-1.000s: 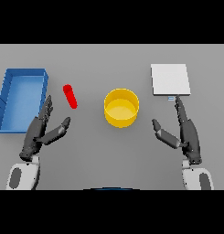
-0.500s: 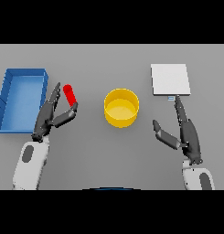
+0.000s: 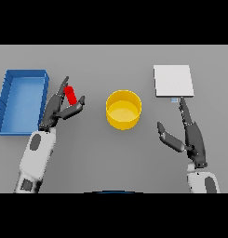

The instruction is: Pick up the red beaker and tilt it to pour out 1 green nut into yellow bowl. Pick up the yellow bowl and place it on the metallic measuring scale.

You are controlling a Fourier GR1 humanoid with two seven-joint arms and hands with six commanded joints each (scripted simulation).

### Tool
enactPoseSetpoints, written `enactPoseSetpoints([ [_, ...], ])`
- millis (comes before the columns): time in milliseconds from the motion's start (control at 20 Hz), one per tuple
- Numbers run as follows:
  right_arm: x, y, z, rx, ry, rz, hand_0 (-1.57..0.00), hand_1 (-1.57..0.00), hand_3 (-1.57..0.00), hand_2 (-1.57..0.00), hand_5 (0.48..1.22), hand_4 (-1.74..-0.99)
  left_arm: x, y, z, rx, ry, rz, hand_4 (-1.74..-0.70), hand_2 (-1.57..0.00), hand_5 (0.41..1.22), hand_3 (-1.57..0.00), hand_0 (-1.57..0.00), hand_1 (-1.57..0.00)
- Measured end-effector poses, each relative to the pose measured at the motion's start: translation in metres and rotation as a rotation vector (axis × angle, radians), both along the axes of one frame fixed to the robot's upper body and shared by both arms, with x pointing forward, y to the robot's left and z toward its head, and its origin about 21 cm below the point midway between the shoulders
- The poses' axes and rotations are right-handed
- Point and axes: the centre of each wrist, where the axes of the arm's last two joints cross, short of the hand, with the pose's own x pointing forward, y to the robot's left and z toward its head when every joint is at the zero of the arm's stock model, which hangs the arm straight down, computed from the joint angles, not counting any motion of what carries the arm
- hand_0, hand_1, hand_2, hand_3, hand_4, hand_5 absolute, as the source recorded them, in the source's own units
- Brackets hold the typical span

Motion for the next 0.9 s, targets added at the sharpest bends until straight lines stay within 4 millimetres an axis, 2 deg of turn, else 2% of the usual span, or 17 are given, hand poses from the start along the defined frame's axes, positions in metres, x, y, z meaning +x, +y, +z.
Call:
enactPoseSetpoints([
  [250,0.002,-0.001,0.000,0.026,0.008,-0.009,0.00,0.00,0.00,0.00,0.640,-1.269,0.014,-0.003,0.003,-0.012,0.002,-0.005,-1.31,0.00,0.688,0.00,0.00,0.00],
  [450,0.001,-0.001,0.000,0.011,0.002,-0.013,0.00,0.00,0.00,0.00,0.641,-1.261,0.020,-0.002,-0.003,-0.042,-0.015,-0.004,-1.35,0.00,0.704,0.00,0.00,0.00],
  [500,-0.001,-0.001,0.001,0.010,-0.001,-0.007,0.00,0.00,0.00,0.00,0.642,-1.259,0.021,-0.006,-0.003,-0.058,-0.018,-0.001,-1.38,-0.07,0.724,-0.03,0.00,-0.03],
  [550,0.000,-0.001,0.000,0.007,0.010,-0.008,0.00,0.00,0.00,0.00,0.642,-1.260,0.023,-0.009,-0.003,-0.074,-0.024,0.008,-1.41,-0.18,0.750,-0.12,-0.12,-0.15],
  [600,0.001,-0.002,0.000,0.008,0.011,-0.012,0.00,0.00,0.00,0.00,0.644,-1.258,0.026,-0.009,-0.001,-0.094,-0.031,0.018,-1.45,-0.36,0.783,-0.29,-0.29,-0.33],
  [650,-0.001,-0.002,-0.001,0.005,0.013,-0.012,0.00,0.00,0.00,0.00,0.645,-1.257,0.028,-0.009,-0.004,-0.110,-0.011,0.033,-1.45,-0.52,0.871,-0.55,-0.44,-0.48],
  [700,0.002,0.001,0.001,0.006,0.002,-0.016,0.00,0.00,0.00,0.00,0.644,-1.255,0.029,-0.010,-0.005,-0.112,-0.006,0.052,-1.50,-0.73,0.941,-0.72,-0.66,-0.70],
  [800,0.004,0.000,0.001,0.003,0.011,-0.011,0.00,0.00,0.00,0.00,0.645,-1.254,0.029,-0.019,-0.004,-0.080,-0.008,0.048,-1.57,-1.03,1.042,-0.93,-0.99,-1.01],
  [850,0.002,0.002,-0.004,0.010,0.022,-0.013,0.00,0.00,0.00,0.00,0.644,-1.252,0.028,-0.021,-0.006,-0.067,-0.034,0.028,-1.60,-1.14,1.078,-0.97,-1.11,-1.12],
  [900,0.001,0.000,-0.003,0.012,0.017,-0.017,0.00,0.00,0.00,0.00,0.643,-1.250,0.027,-0.024,-0.006,-0.063,-0.048,0.012,-1.57,-1.23,1.106,-1.09,-1.20,-1.21],
])
